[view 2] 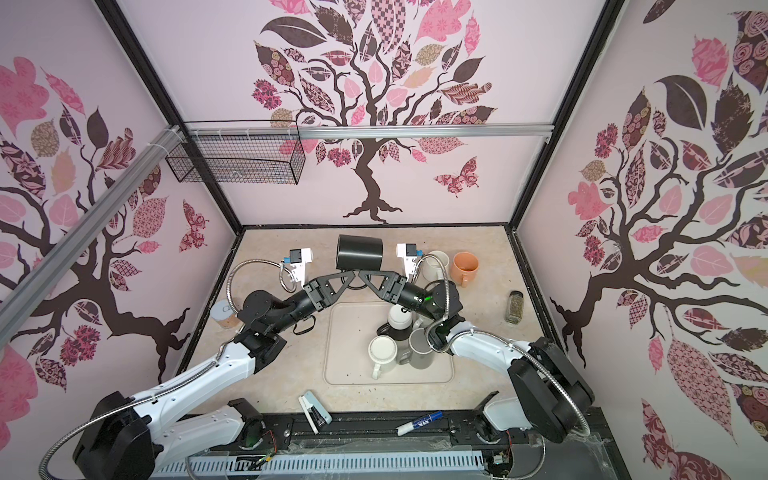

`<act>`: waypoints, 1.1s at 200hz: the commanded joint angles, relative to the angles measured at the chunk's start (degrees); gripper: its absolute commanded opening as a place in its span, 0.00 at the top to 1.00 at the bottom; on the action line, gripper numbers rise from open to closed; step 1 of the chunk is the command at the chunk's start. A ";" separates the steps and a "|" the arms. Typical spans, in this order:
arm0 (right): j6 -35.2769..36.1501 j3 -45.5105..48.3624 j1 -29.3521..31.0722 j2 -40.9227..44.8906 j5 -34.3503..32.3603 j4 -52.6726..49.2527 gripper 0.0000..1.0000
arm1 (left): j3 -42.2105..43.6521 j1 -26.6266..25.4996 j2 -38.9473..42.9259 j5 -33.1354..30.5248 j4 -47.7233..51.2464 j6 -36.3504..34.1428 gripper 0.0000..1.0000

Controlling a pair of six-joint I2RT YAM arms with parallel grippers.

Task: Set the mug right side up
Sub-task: 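Close the right gripper on the black mug's handle while the left gripper holds it, then open the left gripper while the right gripper carries the black mug away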

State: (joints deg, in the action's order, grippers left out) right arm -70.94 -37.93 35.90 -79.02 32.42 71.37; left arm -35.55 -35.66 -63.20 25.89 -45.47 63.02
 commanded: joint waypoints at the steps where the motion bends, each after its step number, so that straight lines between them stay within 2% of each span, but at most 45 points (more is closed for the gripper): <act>1: -1.13 -3.99 -0.43 -1.13 -1.84 3.64 0.57 | 1.20 -1.41 -0.03 3.21 -7.35 -0.08 1.00; 24: -0.96 -4.42 -0.40 -1.22 -1.80 3.21 0.61 | 1.02 -1.80 -0.63 3.41 -7.24 -0.19 1.00; 42: -0.71 -4.54 -0.39 -1.22 -2.08 2.90 0.72 | 0.97 -2.00 -1.15 3.73 -7.26 -0.24 1.00; 63: 0.08 -4.87 -0.39 -1.05 -2.18 1.89 1.00 | 1.14 -2.31 -1.51 4.09 -7.09 -0.59 1.00; 89: 2.27 -5.58 -0.42 -0.15 -2.39 -2.35 1.00 | 1.60 -1.82 -1.07 4.19 -2.83 -2.40 1.00; 100: 4.03 -6.06 -0.42 0.71 -2.46 -5.49 1.00 | 1.75 -0.28 0.49 2.76 3.99 -4.41 0.54; 106: 5.11 -6.06 -0.50 1.40 -2.67 -7.14 1.00 | 1.48 0.47 1.54 1.51 9.13 -6.30 0.37; 110: 5.94 -6.20 -0.50 1.89 -2.86 -8.64 1.00 | 1.03 1.04 2.41 0.49 13.38 -7.83 0.13; 115: 7.28 -6.43 -0.57 2.56 -3.12 -11.13 1.00 | 0.02 1.50 3.56 -1.55 19.87 -10.38 0.05; 132: 13.83 -8.53 -0.90 5.58 -4.66 -23.44 1.00 | -4.06 1.64 7.28 -13.81 41.98 -22.02 0.04; 138: 16.36 -8.98 -1.00 6.64 -5.76 -26.96 1.00 | -4.35 1.60 8.61 -18.28 45.74 -24.56 0.04; 148: 20.44 -10.07 -1.14 8.27 -8.07 -33.33 1.00 | -4.12 1.84 10.79 -27.07 50.27 -24.75 0.04; 157: 23.87 -11.31 -1.30 9.36 -10.18 -38.84 1.00 | -3.45 2.17 12.58 -30.92 51.98 -25.50 0.04; 167: 27.80 -12.77 -1.48 10.14 -12.17 -44.45 1.00 | -3.49 3.42 13.60 -30.57 53.44 -25.68 0.04; 180: 33.17 -15.79 -1.54 10.32 -16.67 -53.35 1.00 | -5.22 5.57 12.85 -26.29 57.05 -24.82 0.04; 190: 37.86 -18.28 -1.53 9.63 -19.52 -59.07 1.00 | -7.95 6.23 10.60 -23.31 62.03 -26.72 0.04; 209: 44.80 -22.30 -1.69 7.64 -27.49 -68.21 1.00 | -11.83 6.21 5.85 -22.08 70.02 -32.54 0.04; 220: 48.46 -24.02 -1.71 6.07 -32.58 -71.30 1.00 | -12.69 5.71 4.50 -24.27 72.88 -34.39 0.04</act>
State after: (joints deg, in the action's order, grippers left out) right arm -36.27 -55.59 34.65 -72.86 12.82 9.65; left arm -43.55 -29.54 -55.79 2.92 14.87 36.40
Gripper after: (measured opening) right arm 0.191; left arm 0.960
